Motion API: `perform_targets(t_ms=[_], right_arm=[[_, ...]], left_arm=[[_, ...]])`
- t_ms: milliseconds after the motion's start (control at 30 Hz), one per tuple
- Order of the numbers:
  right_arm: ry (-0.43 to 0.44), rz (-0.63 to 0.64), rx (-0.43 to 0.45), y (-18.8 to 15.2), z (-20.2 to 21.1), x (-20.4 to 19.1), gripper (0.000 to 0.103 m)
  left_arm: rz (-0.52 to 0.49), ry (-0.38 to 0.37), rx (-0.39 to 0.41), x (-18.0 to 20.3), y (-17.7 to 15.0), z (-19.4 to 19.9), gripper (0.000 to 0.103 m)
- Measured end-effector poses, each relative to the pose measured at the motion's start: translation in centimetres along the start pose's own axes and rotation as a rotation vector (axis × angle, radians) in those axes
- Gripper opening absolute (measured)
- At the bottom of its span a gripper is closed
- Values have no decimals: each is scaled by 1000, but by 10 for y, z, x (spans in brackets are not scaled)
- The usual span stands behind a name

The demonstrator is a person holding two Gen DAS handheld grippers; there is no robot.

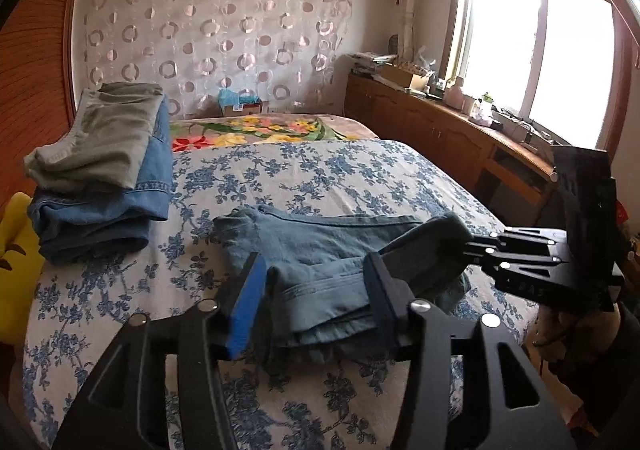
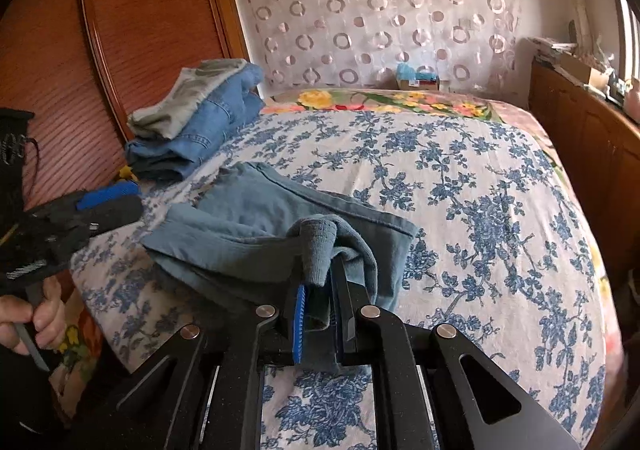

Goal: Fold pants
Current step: 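Lay the hem over onto the waistband and open both grippers, then grasp the folded edge with both grippers, tug it straight, release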

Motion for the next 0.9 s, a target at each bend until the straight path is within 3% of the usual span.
perform_targets(t_ms=[167, 267, 467, 767, 900], right_arm=[[-41, 9, 24, 0, 10, 4, 36], [-55, 12, 35, -7, 23, 11, 36], [-47, 13, -34, -32, 25, 23, 36], [-9, 11, -102, -38, 5, 21, 36], [-4, 6, -108, -34, -4, 21, 36]], left_arm=[[20, 15, -28, -10, -15, 5, 58], [36, 14, -65, -16, -28, 4, 58], [40, 14, -120, -16, -48, -6, 58], [6, 20, -171, -9, -47, -26, 58], [19, -1, -185, -11, -46, -34, 44]])
Point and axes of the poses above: each gripper's, at about its wrist camera, not at the fingertips, and z roughly against the way its jaws point, x to its right, y to its top, the point moved 1 cm from there along -z, roughly the way its jaws point, and after that the axes turned 1 degree about -y, right-handed, at the moved point
